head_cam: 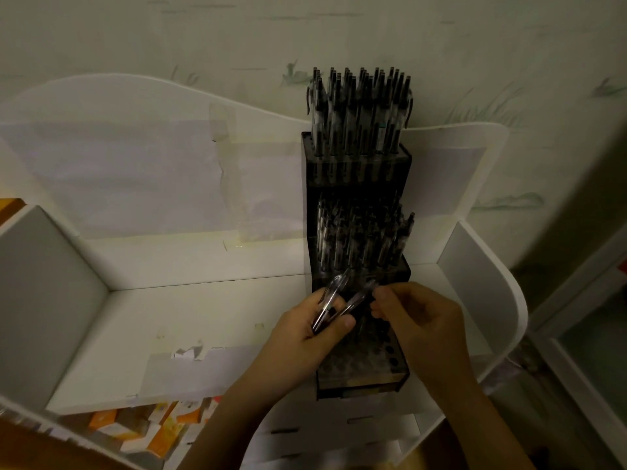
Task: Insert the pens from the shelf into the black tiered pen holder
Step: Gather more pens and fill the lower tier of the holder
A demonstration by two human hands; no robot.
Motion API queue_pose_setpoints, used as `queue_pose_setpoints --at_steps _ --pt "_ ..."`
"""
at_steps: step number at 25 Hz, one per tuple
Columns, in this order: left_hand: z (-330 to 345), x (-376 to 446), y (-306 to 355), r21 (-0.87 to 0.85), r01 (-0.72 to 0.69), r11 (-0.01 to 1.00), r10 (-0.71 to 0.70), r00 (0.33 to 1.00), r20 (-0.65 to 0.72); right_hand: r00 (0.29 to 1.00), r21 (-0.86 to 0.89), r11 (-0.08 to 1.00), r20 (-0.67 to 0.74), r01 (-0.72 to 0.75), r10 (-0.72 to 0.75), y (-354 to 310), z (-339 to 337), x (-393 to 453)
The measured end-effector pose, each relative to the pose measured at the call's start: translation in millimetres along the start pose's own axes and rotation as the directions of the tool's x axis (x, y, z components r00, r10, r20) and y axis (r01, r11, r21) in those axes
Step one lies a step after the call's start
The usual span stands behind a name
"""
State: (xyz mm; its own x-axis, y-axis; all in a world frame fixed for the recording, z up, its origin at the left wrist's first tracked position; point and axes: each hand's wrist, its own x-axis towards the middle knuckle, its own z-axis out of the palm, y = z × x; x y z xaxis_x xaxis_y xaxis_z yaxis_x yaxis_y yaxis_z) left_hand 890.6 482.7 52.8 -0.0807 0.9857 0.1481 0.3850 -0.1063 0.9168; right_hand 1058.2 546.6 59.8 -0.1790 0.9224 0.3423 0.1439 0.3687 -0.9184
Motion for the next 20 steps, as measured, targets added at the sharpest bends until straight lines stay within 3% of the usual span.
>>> queue_pose_setpoints --at_steps 10,14,20 --pt "10 4 6 -0.017 0.024 1.0 -0.024 1.0 -0.012 0.987 0.192 0.97 -0.028 -0.148 0.156 -11 -16 6" --pt "10 6 4 -0.016 0.05 0.999 -0.051 0.998 -0.038 0.983 0.15 0.987 -0.164 -0.056 0.08 -21 -36 16" --pt "11 5 -6 0.044 0.146 0.988 -0.142 0.986 -0.083 0.981 0.072 0.997 -0.192 -0.01 0.023 -11 -42 17"
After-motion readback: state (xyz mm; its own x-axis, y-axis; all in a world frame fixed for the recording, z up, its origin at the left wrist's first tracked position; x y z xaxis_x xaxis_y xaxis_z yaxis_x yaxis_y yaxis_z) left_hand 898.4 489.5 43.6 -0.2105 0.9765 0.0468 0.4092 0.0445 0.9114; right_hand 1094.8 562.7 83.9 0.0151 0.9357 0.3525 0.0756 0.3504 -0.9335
